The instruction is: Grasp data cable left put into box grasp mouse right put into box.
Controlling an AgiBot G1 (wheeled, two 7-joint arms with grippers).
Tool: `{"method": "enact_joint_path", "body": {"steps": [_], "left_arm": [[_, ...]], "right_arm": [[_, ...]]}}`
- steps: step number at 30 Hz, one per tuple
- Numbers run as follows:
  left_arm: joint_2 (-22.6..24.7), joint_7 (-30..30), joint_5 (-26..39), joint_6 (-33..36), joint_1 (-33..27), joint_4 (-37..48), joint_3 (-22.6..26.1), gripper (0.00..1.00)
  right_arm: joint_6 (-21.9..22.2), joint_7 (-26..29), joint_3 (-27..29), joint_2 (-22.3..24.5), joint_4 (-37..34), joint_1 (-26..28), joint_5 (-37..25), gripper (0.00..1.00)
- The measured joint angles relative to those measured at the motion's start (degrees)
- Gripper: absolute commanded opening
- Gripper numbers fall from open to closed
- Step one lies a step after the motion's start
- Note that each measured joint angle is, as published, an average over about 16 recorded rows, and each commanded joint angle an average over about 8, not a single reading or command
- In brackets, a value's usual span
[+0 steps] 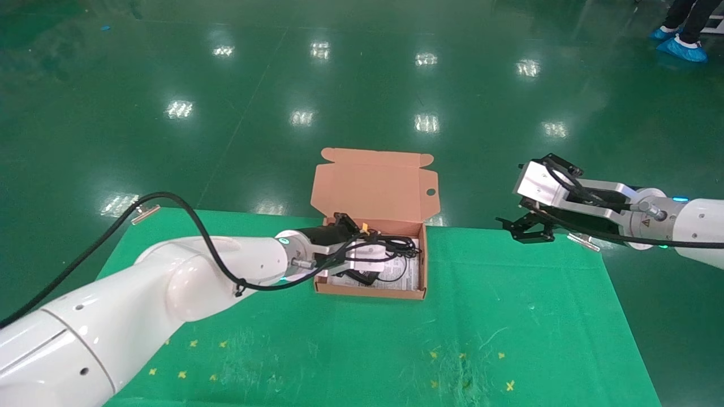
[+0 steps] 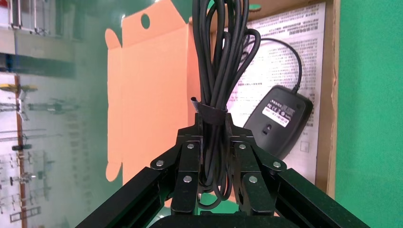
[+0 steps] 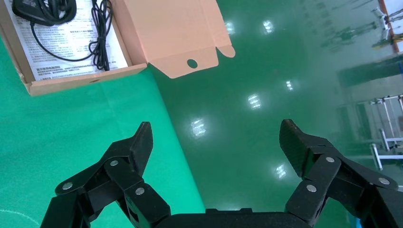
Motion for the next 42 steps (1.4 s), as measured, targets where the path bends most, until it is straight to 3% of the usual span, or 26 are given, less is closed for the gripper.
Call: {"method": "enact_joint_path", "body": {"steps": [6, 7, 28, 42], "left_arm": [[0.0, 0.1, -2.5, -1.1, -0.5, 0.0, 2.8, 0.93], [0.0, 0.1, -2.7, -1.2, -0.6, 0.0, 3.1, 1.00], [-2.8, -2.1, -3.6, -1.3, -3.1, -1.2, 1.7, 1.00], [-7.7, -5.1, -8.4, 2.0, -5.6, -2.5, -3.9, 1.00]], "right_arm": [[0.0, 1.2, 0.0, 0.8, 1.5, -0.4, -0.6, 1.00], [0.0, 1.3, -0.1, 0.9, 1.6, -0.5, -0.6, 1.00], [0.2, 0.4, 0.2, 1.5, 2.7, 1.3, -1.6, 1.00], [-4.7, -1.5, 0.8, 3.6, 5.8, 3.4, -1.2, 1.00]]}}
